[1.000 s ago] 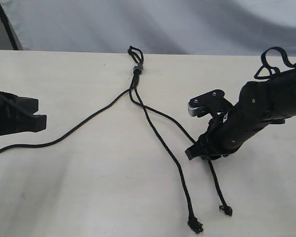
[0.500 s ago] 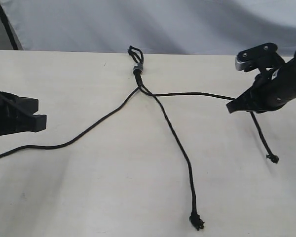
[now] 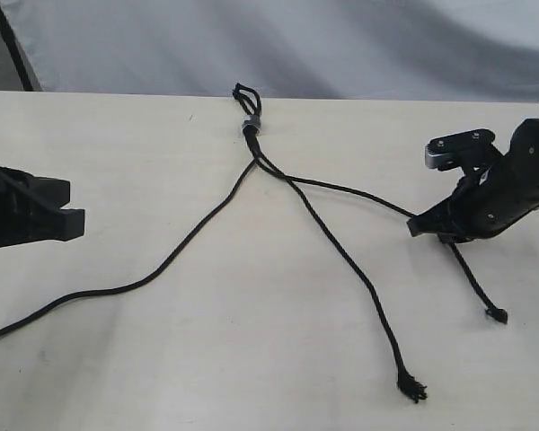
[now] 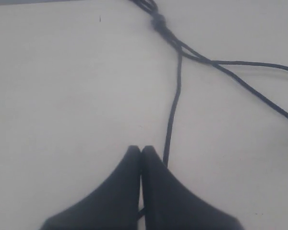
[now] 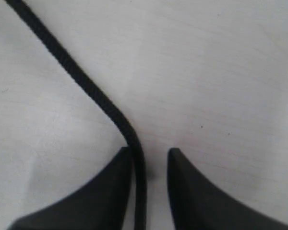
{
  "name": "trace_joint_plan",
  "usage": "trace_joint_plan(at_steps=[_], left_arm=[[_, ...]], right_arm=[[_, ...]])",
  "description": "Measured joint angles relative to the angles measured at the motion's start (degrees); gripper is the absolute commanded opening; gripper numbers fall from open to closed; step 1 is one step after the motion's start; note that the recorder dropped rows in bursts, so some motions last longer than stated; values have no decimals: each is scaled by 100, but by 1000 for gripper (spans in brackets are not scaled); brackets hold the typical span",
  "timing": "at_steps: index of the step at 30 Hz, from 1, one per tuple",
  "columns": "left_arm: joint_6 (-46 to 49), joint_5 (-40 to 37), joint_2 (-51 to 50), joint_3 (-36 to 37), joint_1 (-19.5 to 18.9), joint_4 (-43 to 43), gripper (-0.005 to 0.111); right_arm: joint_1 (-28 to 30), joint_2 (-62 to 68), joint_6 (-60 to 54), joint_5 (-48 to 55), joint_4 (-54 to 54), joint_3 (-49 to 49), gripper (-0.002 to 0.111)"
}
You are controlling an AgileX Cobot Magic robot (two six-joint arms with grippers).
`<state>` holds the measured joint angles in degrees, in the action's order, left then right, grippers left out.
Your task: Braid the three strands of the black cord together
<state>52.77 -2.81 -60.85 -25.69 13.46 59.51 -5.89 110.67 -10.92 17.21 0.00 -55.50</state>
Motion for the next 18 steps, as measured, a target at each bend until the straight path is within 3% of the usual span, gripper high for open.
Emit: trace_joint_plan(at_steps=[2,3,6,10,13,18], left_arm=[[0,-163,0,0,0,0,1],[0,-269,0,0,0,0,1],[-28,-632,-89,-26,0,115,9],[29,-1618,-832,-356,191,345,40],[243,-1660,-1585,-687,727,666,52],[604,-1660,-3138,-1927,1935,1213,51]], right_arm=[[0,0,122,21,0,-11,79],[0,-29,180,135,0,-51,84],[0,-653,205,419,0,-163,78],[0,-2000,205,-60,0,-4,59],[9,-2776,247,-589,0,362,56],[124,-3773,428,-1448,0,1049,56]])
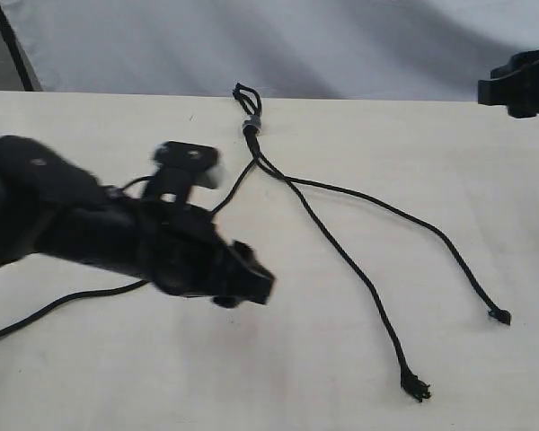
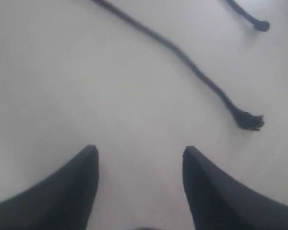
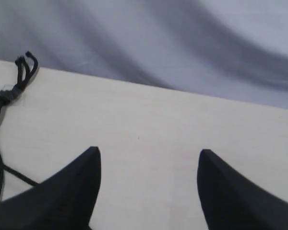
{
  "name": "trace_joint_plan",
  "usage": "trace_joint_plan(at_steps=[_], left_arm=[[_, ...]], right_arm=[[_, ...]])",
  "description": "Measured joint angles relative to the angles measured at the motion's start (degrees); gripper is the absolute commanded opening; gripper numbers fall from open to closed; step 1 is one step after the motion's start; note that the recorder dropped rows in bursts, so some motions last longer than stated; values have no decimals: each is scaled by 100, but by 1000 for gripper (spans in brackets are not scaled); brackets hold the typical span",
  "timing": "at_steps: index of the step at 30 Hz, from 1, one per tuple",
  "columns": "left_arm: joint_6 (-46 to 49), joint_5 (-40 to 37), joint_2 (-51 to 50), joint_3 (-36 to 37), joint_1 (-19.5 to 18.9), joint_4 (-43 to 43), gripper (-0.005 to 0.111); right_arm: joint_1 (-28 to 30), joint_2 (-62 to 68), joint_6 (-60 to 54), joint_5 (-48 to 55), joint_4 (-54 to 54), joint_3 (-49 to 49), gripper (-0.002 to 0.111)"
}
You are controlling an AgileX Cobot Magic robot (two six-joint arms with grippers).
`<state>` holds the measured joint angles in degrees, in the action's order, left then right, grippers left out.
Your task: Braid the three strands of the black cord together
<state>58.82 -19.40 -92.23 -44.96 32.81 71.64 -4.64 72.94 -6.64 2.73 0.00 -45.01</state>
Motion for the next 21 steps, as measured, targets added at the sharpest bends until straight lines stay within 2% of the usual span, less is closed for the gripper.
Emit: trace_joint_plan(at_steps=[2,6,9,13,17,19,21], left_arm=[[42,38,-616,-695,396,67,51],[55,-15,-1619,-1894,875,105,51],[-24,-266,-2192,-2602,1044,-93,51],[-279,-439,-2686,-3165,1126,-631,51],[-642,-404,-2838,-3591,1165,-1583,51],[-938,-307,-2838,-3773,1176,-2258,51],[-1690,-193,-2838,-3984,1176,-3265,51]], right_arm=[[16,-244,29,-239,0,239,56],[16,-523,68,-538,0,469,56],[16,-564,68,-599,0,488,56],[16,-564,57,-664,0,493,56],[16,-564,48,-676,0,493,56],[16,-564,48,-676,0,493,56],[16,-564,48,-676,0,493,56]])
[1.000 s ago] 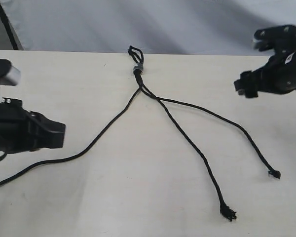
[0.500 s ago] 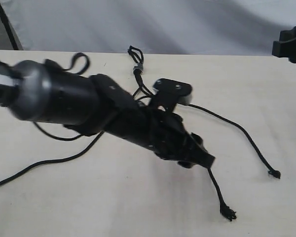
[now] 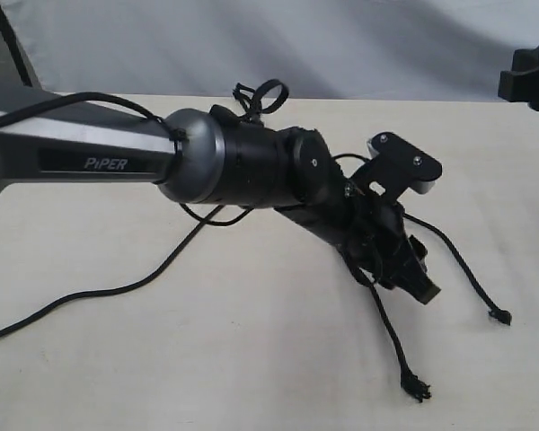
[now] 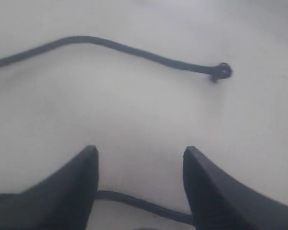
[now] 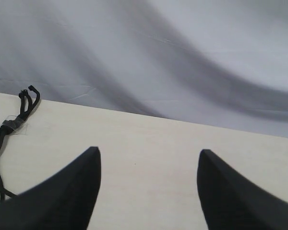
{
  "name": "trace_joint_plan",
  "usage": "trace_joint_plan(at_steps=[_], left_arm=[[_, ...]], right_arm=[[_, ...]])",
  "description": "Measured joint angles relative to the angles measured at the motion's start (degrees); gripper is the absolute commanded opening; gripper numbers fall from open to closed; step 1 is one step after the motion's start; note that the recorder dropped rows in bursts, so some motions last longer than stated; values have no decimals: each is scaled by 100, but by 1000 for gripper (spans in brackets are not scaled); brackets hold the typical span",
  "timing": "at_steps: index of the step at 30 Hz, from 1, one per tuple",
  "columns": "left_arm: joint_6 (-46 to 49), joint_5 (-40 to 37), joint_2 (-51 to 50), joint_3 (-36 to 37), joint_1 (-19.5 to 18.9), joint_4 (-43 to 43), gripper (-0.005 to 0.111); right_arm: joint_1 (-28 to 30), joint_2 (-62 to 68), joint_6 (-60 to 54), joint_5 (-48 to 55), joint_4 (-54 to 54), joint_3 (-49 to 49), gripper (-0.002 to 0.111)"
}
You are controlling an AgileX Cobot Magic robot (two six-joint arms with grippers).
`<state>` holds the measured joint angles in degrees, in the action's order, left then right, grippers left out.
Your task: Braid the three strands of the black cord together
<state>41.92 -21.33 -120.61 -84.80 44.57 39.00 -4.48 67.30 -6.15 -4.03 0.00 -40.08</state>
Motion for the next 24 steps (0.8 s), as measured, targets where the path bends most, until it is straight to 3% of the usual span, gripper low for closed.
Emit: trace_joint_plan(at_steps=[4,6,8,10,13,19,24], left_arm=[[-2665,-258,0,-446,0,-2642,48],[-4450,-710,0,-665,0,-4492,48],[-6025,-1435,0,-828,0,-5667,50],[-6785,-1947,0,-887,-10,-6055,52],[-7032,-2223,-14,-899,-23,-5834,56],[-5836,-1826,-283,-932,-13,-3900,57],[-5553,-1814,-612,-961,-2,-3339,57]], right_arm=[[0,0,-15,0,0,0,56],[0,0,-15,0,0,0,56],[0,0,-15,0,0,0,56],[0,0,-15,0,0,0,56],[0,0,-15,0,0,0,56],[0,0,-15,0,0,0,56],[0,0,-15,0,0,0,56]])
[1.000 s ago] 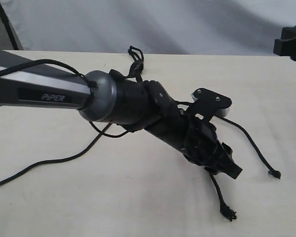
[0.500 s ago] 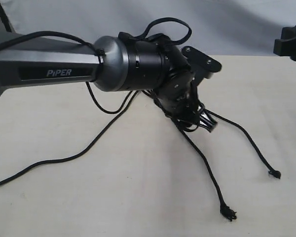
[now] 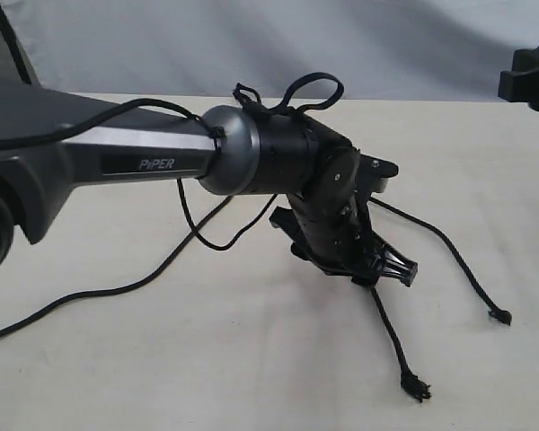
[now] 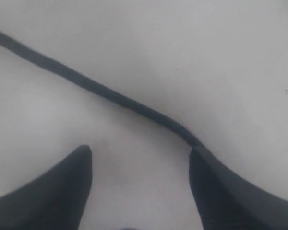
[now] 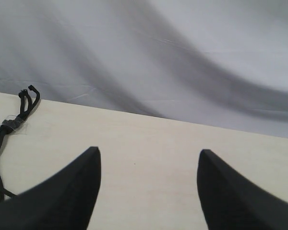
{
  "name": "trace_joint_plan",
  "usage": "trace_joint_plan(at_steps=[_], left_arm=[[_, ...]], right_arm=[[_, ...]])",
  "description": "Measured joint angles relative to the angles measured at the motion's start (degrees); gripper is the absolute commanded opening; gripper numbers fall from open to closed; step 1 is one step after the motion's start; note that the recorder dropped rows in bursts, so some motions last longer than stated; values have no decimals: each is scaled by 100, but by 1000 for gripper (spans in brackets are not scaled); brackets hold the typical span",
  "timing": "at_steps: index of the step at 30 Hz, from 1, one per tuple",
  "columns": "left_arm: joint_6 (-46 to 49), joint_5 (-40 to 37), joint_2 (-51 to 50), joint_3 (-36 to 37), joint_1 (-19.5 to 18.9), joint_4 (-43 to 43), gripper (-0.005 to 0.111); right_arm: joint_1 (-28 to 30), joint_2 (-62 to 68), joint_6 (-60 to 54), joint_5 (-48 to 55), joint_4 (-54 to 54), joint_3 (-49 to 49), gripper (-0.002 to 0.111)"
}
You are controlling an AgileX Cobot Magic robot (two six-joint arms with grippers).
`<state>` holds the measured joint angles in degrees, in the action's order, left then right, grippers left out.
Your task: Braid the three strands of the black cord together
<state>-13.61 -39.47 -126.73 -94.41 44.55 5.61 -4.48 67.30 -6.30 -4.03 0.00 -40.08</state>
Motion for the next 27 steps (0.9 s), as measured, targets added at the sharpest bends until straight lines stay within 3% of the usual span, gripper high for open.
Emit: trace_joint_plan(at_steps=[13,20,23,27], left_arm=[[52,-263,-618,-1116,257,250,57],[404,-637,-847,-1324,323,237,56],[646,-1048,-860,-1348,391,193,43],[742,-2010,-860,-1391,403,-42,9]], right_arm=[[0,0,0,0,0,0,56],[0,0,0,0,0,0,56],[0,0,0,0,0,0,56],[0,0,0,0,0,0,56]])
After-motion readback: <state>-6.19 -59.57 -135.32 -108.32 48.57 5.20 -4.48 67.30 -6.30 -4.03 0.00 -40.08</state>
